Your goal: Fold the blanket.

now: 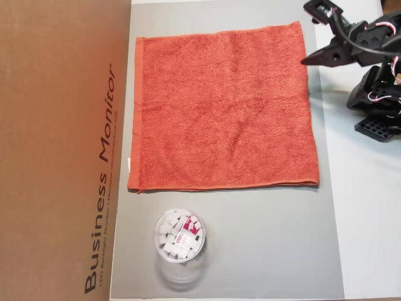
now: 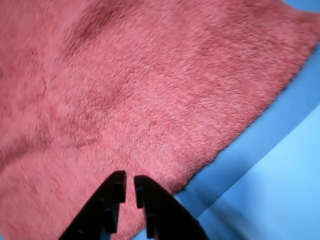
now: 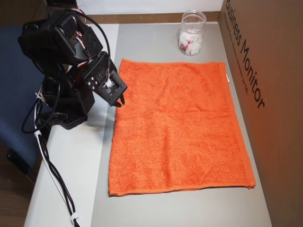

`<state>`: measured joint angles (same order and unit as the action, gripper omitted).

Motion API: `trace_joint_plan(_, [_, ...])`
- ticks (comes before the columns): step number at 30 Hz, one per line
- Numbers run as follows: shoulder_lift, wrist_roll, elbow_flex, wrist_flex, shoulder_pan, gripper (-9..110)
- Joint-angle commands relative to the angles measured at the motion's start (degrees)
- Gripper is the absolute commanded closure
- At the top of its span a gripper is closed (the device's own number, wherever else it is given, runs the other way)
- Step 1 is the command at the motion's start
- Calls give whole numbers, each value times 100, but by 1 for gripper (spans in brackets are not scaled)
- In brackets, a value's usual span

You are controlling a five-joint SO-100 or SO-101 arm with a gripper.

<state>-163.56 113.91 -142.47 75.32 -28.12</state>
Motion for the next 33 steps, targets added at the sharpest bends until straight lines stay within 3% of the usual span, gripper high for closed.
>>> trace_joint_plan(1, [580,141,694,35,-501,101])
trace_joint_plan(8, [1661,70,1415,-70,-1740,100])
trace_joint_plan(16, [2654,62,1811,-132,-2496,84])
trace_joint_plan(25, [3876,35,1687,-1749,-2751,81])
trace_joint_plan(33, [4913,-642,1749,-2364,-2962,82])
